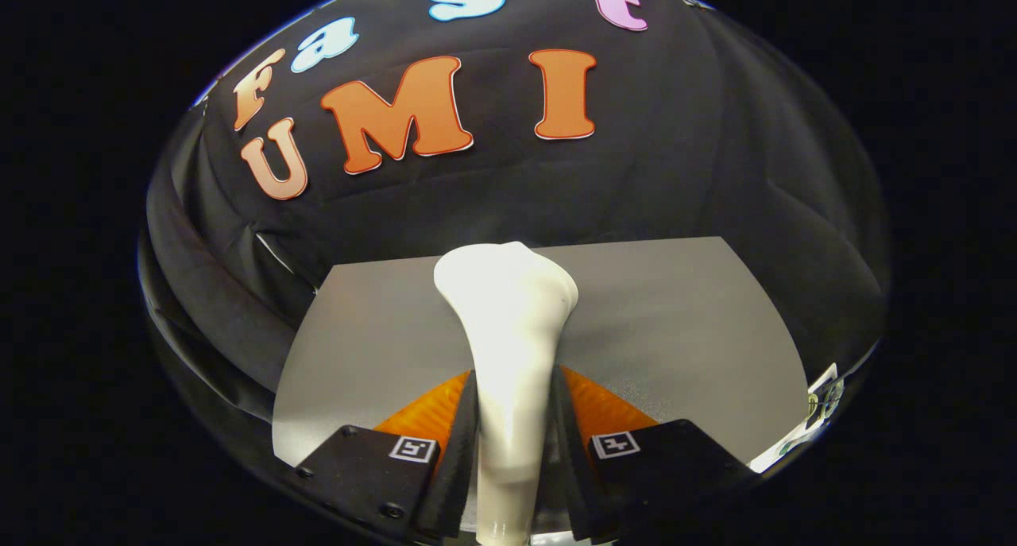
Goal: Iron the clothes twice with a garment steamer, once on the left side and once on the right side.
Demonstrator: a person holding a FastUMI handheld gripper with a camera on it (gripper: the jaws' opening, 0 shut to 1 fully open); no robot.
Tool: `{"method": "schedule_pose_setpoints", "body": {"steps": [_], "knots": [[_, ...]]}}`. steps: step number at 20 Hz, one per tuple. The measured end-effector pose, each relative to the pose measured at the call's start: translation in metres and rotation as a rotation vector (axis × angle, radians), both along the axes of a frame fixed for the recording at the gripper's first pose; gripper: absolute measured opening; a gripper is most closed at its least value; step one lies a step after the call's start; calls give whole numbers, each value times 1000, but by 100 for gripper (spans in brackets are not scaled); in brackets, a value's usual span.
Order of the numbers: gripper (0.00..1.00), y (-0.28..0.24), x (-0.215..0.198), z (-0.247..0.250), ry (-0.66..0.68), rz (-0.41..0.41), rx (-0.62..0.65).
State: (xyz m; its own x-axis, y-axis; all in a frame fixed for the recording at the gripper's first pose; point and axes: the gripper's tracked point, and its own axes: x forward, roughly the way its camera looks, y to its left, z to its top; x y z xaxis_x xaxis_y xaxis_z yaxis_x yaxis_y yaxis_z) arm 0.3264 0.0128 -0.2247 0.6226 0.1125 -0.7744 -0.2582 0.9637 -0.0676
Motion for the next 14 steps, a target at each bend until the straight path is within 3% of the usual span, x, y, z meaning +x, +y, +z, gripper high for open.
{"method": "schedule_pose_setpoints", "body": {"steps": [4, 14], "knots": [[51, -1, -1, 2, -8, -10, 32], [51, -2, -23, 63, -193, -13, 171]]}}
